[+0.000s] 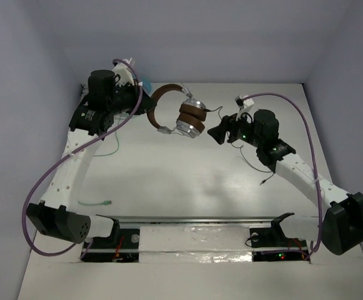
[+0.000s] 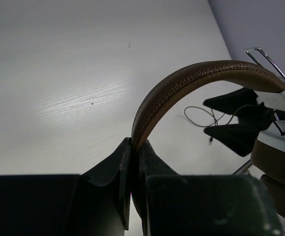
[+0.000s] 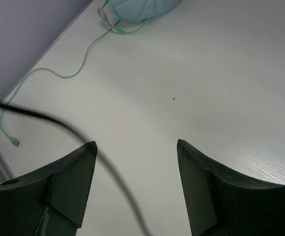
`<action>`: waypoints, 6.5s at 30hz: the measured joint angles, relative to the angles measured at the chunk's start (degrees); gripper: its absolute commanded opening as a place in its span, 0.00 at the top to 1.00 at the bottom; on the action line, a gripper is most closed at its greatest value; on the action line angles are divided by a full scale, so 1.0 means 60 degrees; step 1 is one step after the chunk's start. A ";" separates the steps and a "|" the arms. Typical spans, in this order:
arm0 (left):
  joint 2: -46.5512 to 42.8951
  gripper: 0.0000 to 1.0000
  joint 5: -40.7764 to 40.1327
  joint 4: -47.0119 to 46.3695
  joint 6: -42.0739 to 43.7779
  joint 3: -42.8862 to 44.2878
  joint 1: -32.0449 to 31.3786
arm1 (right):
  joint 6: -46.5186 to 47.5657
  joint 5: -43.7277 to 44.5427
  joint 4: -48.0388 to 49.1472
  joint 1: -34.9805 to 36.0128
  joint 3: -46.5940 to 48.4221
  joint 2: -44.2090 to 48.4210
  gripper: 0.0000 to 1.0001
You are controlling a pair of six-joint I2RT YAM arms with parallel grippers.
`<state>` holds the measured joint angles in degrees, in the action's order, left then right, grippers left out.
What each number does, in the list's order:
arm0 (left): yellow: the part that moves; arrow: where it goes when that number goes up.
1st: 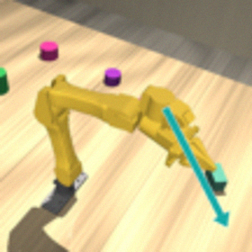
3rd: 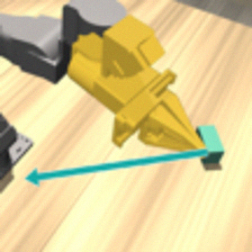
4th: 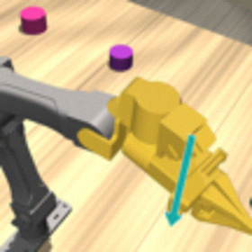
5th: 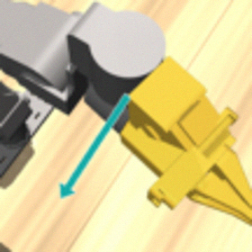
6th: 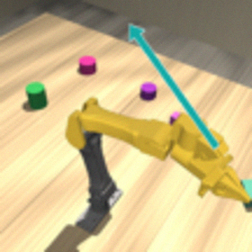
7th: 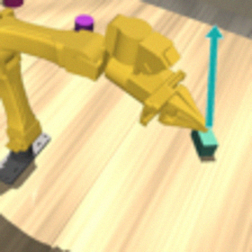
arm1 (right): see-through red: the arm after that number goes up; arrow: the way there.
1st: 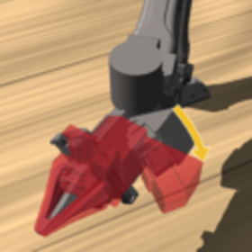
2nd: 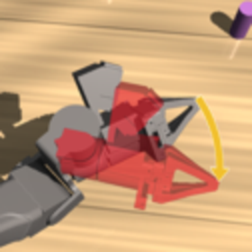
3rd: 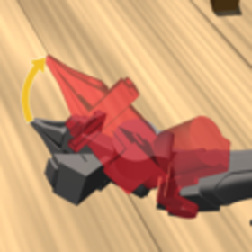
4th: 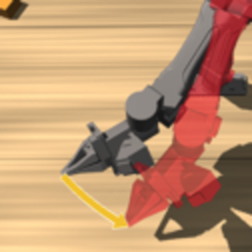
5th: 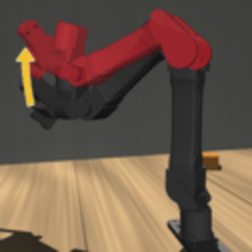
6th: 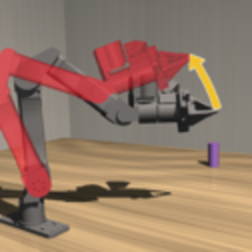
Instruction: Wrap the headphones
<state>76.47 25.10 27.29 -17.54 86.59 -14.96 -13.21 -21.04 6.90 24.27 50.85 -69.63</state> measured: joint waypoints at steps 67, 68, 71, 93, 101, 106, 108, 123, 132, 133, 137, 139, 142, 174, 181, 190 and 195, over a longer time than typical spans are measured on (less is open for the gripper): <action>-0.0193 1.00 -0.1628 -0.2233 0.0222 -0.4918 -0.0772 | 0.2000 0.1366 -0.6604 0.1657 0.9752 -0.3111 1.00; -0.0164 1.00 -0.1366 -0.2229 0.0339 -0.4976 -0.0856 | 0.2091 0.1501 -0.6750 0.1661 1.0036 -0.3337 1.00; -0.0178 1.00 -0.0889 -0.2229 0.0521 -0.5217 -0.1005 | 0.2422 0.2175 -0.6827 0.1654 1.0834 -0.4116 1.00; -0.2936 1.00 -0.6594 -0.1574 0.0226 -0.5905 -0.1111 | 0.3045 -0.1541 -0.5796 0.1614 0.4954 0.0769 1.00; -0.2772 1.00 -0.5581 -0.1537 0.0138 -0.4612 -0.1089 | 0.2029 -0.0193 -0.5155 0.1621 0.4226 -0.0379 1.00; -0.2506 1.00 -0.3687 -0.1687 0.0109 -0.4532 -0.0856 | 0.2065 0.1016 -0.5417 0.1599 0.4419 -0.0707 1.00; -0.2197 1.00 -0.2983 -0.1570 0.0215 -0.4532 -0.0820 | 0.2193 0.1647 -0.5424 0.1599 0.4951 -0.0878 1.00; -0.1275 1.00 0.3512 -0.4750 -0.1643 -0.5512 -0.0146 | 0.1676 0.3628 -0.3497 0.1439 0.3727 -0.1603 1.00; -0.1100 1.00 0.4291 -1.0182 -0.6473 -0.6849 0.0193 | -0.1501 0.3453 0.0040 0.1435 -0.0382 0.0535 1.00; -0.1009 1.00 0.4273 -1.0462 -0.6859 -0.6881 0.0193 | -0.1807 0.3315 0.0568 0.1435 -0.0845 0.0838 1.00; -0.0860 1.00 0.3923 -1.1165 -0.8018 -0.6903 0.0204 | -0.2575 0.3075 0.1902 0.1439 -0.1515 0.1104 1.00; -0.0882 1.00 0.3599 -1.1442 -0.8473 -0.6947 0.0219 | -0.2812 0.3078 0.2361 0.1435 -0.1523 0.0958 1.00; -0.1009 1.00 0.2892 -1.1562 -0.8921 -0.7100 0.0189 | -0.3126 0.3136 0.2841 0.1435 -0.1599 0.0820 1.00; -0.2142 1.00 -1.0947 -0.5504 -0.4510 -0.6481 -0.3395 | -0.2976 0.4798 -0.0736 0.5413 -0.0681 0.1381 1.00; -0.1410 1.00 -1.2233 -0.5002 -0.3526 -0.6207 -0.4630 | -0.2404 0.3869 -0.3217 0.5635 0.1373 0.1049 1.00; -0.0572 1.00 -1.1468 -0.4003 -0.2058 -0.5876 -0.5300 | -0.1293 0.2710 -0.5850 0.5665 0.2947 0.0033 1.00; -0.0514 1.00 -1.0335 -0.2707 -0.0692 -0.4860 -0.5300 | -0.0947 0.3082 -0.6601 0.5665 0.3056 -0.0113 1.00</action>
<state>73.38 -36.91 11.05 -21.69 57.43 -46.76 -18.90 -2.55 -32.71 58.26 69.19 -70.30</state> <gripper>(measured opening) 0.036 0.010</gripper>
